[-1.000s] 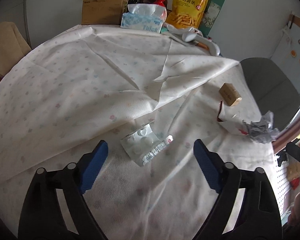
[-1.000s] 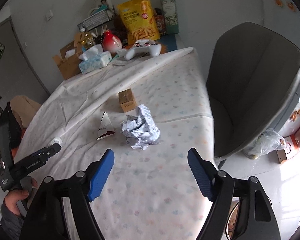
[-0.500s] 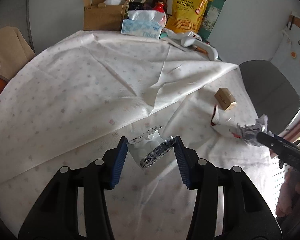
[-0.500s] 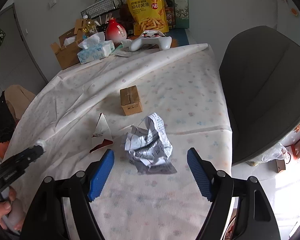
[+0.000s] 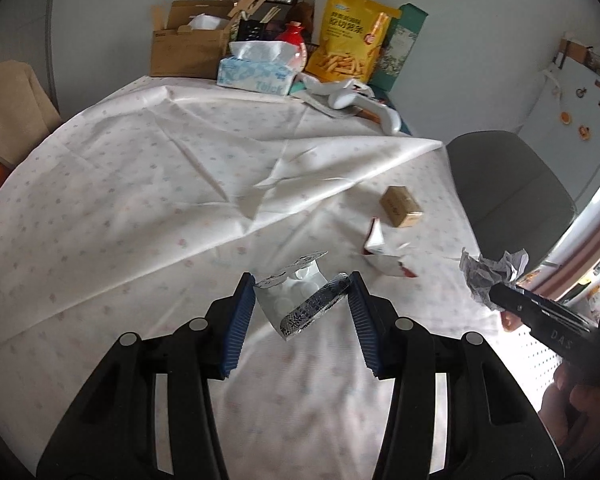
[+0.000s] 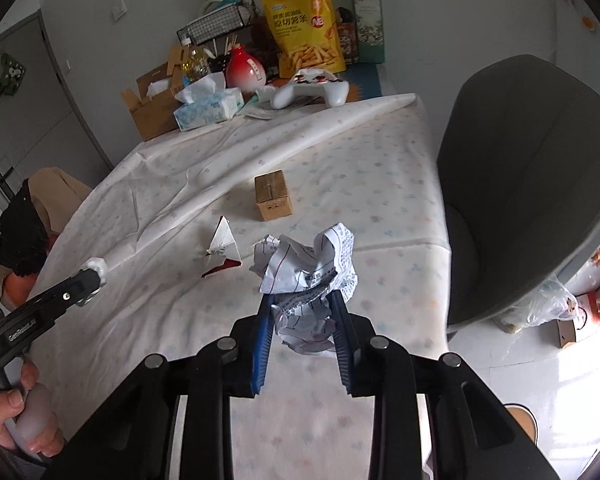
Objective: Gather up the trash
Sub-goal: 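Carry the blister pack and foil ball with both grippers over the bin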
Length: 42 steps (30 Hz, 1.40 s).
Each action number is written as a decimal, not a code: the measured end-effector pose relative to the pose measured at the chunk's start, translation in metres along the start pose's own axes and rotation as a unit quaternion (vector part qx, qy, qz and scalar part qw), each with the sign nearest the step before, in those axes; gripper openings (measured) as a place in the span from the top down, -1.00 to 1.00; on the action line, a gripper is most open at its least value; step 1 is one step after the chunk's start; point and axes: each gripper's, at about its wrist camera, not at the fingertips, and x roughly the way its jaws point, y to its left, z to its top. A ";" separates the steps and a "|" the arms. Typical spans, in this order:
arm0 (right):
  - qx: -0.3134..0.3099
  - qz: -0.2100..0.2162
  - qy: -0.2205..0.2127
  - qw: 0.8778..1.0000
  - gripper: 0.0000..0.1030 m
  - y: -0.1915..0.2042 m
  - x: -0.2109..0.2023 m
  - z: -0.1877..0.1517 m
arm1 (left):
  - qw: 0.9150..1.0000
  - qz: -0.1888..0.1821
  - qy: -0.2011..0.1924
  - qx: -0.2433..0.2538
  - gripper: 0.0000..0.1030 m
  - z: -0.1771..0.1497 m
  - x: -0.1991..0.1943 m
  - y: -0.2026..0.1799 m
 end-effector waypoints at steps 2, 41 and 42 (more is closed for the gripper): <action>0.006 0.000 -0.006 1.000 0.45 -0.005 -0.010 -0.003 | 1.000 -0.009 -0.002 0.004 0.07 -0.001 -0.003 -0.008; 0.187 -0.152 -0.062 0.969 0.45 -0.193 -0.171 -0.100 | 0.967 -0.192 0.064 0.153 0.07 -0.057 0.031 -0.246; 0.190 -0.155 -0.062 0.967 0.45 -0.196 -0.173 -0.103 | 0.966 -0.195 0.067 0.159 0.07 -0.060 0.032 -0.253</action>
